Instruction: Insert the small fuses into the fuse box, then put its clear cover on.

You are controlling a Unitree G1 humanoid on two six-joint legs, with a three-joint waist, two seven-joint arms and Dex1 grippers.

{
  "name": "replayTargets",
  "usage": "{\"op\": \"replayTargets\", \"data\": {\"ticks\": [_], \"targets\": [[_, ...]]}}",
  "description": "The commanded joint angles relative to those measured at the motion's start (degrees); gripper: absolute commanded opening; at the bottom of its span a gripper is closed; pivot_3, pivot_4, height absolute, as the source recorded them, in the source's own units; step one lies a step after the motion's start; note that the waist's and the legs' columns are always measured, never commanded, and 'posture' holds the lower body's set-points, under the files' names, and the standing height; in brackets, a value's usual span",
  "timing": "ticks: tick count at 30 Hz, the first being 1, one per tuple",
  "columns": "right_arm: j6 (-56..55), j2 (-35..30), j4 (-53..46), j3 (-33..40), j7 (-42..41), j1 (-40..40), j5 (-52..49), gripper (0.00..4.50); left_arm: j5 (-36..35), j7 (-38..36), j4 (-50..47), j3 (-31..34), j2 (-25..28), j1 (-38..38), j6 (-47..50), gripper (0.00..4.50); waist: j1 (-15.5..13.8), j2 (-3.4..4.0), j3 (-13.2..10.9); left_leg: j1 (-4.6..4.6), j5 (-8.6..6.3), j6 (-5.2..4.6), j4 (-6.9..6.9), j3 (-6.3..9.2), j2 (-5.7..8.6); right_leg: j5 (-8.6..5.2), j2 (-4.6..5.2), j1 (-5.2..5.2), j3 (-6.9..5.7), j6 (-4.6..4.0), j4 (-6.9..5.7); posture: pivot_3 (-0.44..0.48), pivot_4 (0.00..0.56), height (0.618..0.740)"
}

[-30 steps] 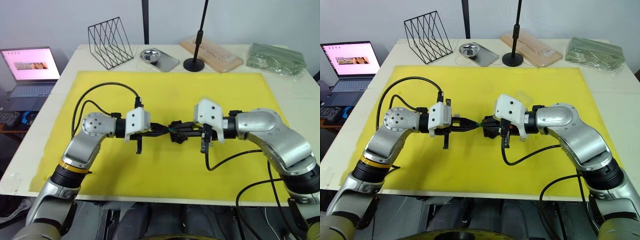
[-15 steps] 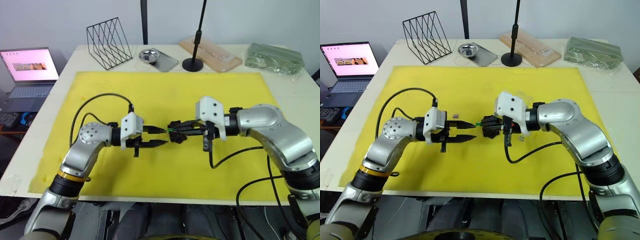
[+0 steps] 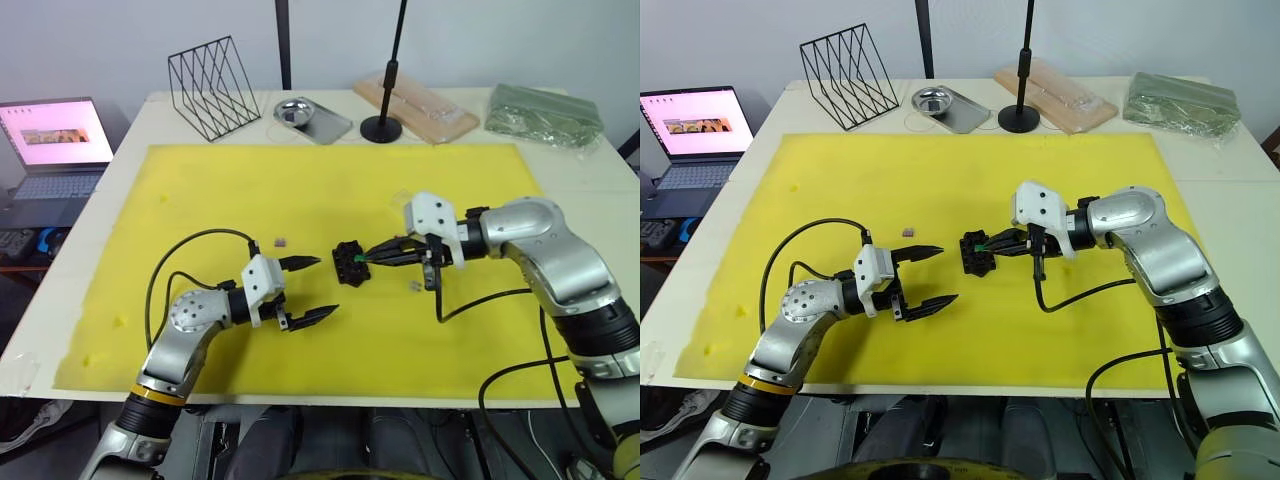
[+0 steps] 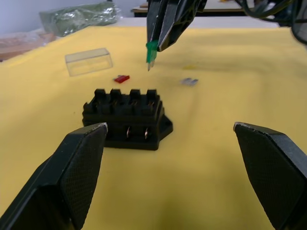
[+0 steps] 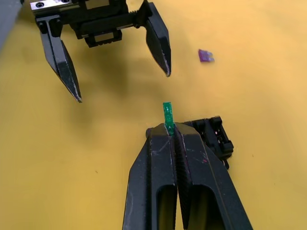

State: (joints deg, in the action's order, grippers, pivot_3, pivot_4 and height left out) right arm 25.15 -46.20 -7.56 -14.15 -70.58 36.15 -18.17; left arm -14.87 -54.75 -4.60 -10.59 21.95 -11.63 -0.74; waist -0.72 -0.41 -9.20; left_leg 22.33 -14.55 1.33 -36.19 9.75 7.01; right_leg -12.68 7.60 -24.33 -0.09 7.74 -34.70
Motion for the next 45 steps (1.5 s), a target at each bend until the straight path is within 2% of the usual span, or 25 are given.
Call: {"op": "replayTargets", "data": {"ticks": [1,17,43,45], "targets": [[-1.91,1.06,0.44,-0.32,-0.68,1.60,1.43,0.00,2.10,2.21,2.27,-1.30,-2.50,-0.25,-3.79,4.49,0.00,0.04,0.02,0.00,0.00,0.00,0.00,0.00,0.00,0.00,0.01,0.00,0.00,0.00,-0.01,0.000,0.150,0.740],[-4.52,3.15,3.82,-1.40,-1.84,1.24,5.42,0.00,3.76,3.54,6.59,-2.36,-5.28,-2.92,-6.33,4.49,0.02,0.04,0.03,-0.04,0.01,0.03,-0.08,-0.01,0.03,0.00,0.03,-0.02,0.01,-0.01,-0.25,0.000,0.150,0.740],[-9.54,4.83,9.48,-2.15,-3.45,2.27,10.20,0.00,3.05,4.23,2.64,-2.43,-5.09,-3.19,-2.11,4.49,0.00,0.04,0.04,-0.06,0.03,0.06,-0.10,0.00,0.04,0.00,0.02,-0.03,0.03,-0.01,-0.32,0.000,0.150,0.740],[-9.71,5.28,9.41,-1.57,-3.07,2.38,9.80,0.50,3.02,4.27,2.31,-2.33,-5.04,-3.27,-1.70,4.50,0.00,0.04,0.04,-0.06,0.03,0.06,-0.10,0.00,0.04,0.00,0.03,-0.03,0.03,-0.01,-0.32,0.000,0.150,0.740]]}}
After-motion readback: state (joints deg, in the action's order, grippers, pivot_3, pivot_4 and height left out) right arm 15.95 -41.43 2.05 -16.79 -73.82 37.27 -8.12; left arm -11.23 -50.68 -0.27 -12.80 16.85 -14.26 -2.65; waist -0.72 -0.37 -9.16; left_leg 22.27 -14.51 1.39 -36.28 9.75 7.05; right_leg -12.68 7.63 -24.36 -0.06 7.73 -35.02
